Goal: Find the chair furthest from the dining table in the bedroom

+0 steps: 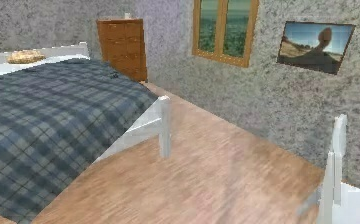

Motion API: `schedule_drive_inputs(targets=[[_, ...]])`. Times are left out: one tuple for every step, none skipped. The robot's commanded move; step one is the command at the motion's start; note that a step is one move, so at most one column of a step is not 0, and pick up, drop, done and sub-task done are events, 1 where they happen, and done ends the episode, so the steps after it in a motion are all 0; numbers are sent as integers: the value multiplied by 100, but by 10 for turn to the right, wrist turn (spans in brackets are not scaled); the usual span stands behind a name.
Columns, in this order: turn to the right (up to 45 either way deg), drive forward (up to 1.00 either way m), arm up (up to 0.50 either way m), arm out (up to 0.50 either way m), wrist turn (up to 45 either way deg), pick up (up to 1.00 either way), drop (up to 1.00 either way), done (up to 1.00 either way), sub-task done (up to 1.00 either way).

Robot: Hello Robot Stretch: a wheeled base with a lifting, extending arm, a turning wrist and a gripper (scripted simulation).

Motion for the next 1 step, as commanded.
schedule_drive_inputs(targets=[[-450,0,0,0,0,0,0,0,0]])
